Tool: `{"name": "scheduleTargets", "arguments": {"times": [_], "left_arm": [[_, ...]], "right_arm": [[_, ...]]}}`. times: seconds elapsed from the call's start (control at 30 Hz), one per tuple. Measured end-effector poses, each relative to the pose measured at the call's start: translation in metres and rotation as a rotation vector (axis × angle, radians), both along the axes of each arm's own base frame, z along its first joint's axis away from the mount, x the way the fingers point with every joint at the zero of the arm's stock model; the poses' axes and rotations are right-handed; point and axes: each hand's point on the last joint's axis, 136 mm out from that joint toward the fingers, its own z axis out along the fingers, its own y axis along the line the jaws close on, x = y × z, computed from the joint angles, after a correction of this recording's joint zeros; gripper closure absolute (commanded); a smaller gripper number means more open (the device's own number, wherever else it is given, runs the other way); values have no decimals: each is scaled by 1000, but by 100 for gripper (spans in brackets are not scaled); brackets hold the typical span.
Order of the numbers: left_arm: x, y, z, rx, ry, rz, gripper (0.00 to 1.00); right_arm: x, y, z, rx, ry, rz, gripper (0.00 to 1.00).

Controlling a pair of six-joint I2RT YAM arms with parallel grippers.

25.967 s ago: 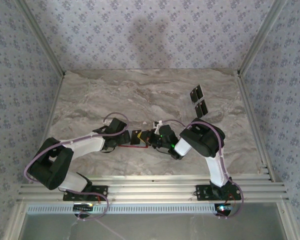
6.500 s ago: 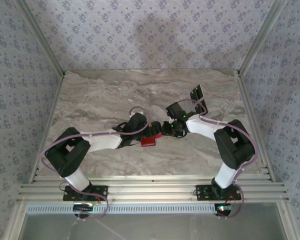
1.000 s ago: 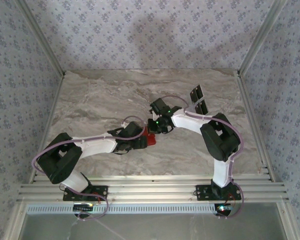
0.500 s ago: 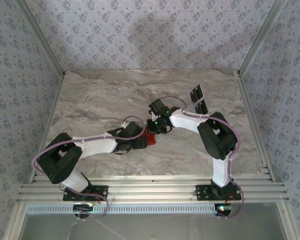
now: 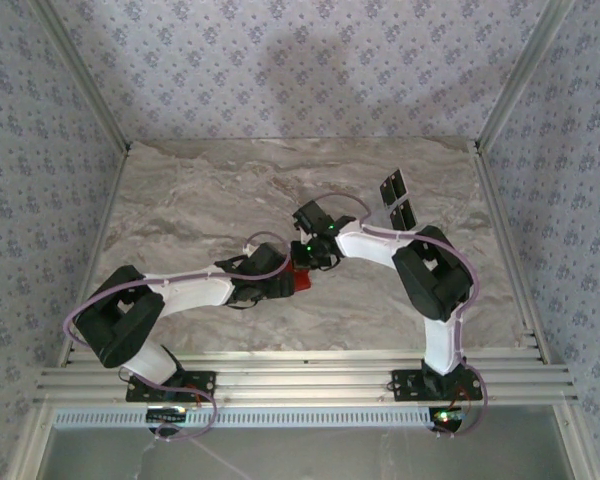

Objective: Put the credit cards into the card holder

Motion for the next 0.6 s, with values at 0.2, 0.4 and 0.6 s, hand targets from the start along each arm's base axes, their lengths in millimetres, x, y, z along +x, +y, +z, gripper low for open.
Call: {"name": "scheduleTargets", "arguments": {"times": [0.2, 0.4, 0.6], "left_arm": [[0, 0, 0, 0, 0, 0, 3], [0, 1, 0, 6, -2, -2, 4], [-1, 3, 4, -4, -25, -15, 4]], "right_arm": [[-4, 7, -1, -27, -39, 14, 100], [-6, 8, -2, -65, -72, 16, 100], [-9, 8, -2, -99, -94, 22, 100]]}}
